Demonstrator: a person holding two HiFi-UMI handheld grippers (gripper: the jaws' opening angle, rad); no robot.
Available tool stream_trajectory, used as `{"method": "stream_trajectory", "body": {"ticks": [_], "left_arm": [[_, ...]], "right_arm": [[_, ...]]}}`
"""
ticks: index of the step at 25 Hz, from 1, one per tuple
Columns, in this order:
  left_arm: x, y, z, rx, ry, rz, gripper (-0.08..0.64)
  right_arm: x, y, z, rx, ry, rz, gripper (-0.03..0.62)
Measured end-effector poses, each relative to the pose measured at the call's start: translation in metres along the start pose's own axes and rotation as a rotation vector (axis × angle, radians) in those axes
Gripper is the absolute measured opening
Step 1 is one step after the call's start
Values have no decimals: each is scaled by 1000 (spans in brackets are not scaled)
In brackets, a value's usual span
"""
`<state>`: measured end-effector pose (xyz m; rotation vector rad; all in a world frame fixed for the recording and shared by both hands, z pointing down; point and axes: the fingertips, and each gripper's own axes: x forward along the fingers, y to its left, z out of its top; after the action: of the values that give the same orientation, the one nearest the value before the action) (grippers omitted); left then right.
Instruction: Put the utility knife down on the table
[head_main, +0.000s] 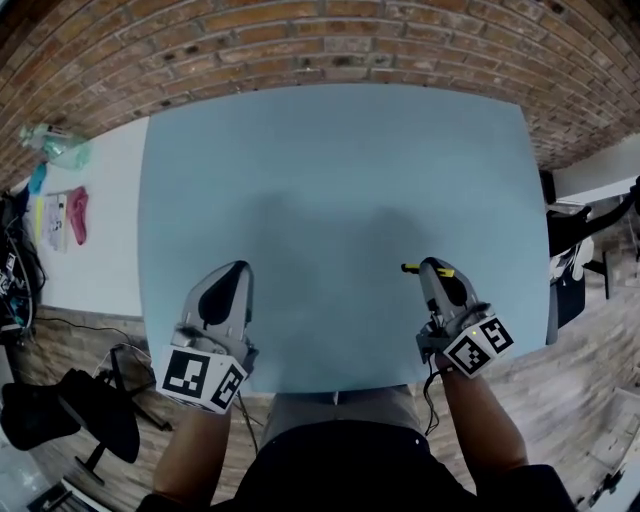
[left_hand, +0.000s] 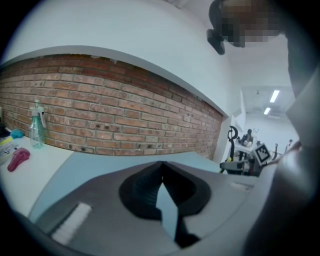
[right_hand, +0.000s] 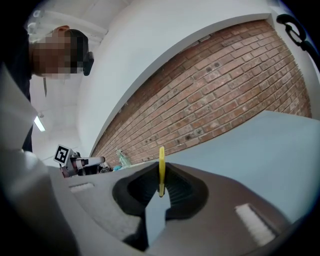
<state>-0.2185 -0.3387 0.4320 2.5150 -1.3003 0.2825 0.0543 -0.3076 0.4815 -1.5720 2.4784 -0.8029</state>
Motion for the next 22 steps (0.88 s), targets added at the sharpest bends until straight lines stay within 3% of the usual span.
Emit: {"method": "stream_trajectory", "body": {"ticks": [8,22], "left_arm": [[0,6,-26,-10,48,23,2],[17,0,-55,-10,108,18,2]], "right_arm": [[14,-14,-35,38,56,5,26],[37,-36,-64,76,122,23,26]]}}
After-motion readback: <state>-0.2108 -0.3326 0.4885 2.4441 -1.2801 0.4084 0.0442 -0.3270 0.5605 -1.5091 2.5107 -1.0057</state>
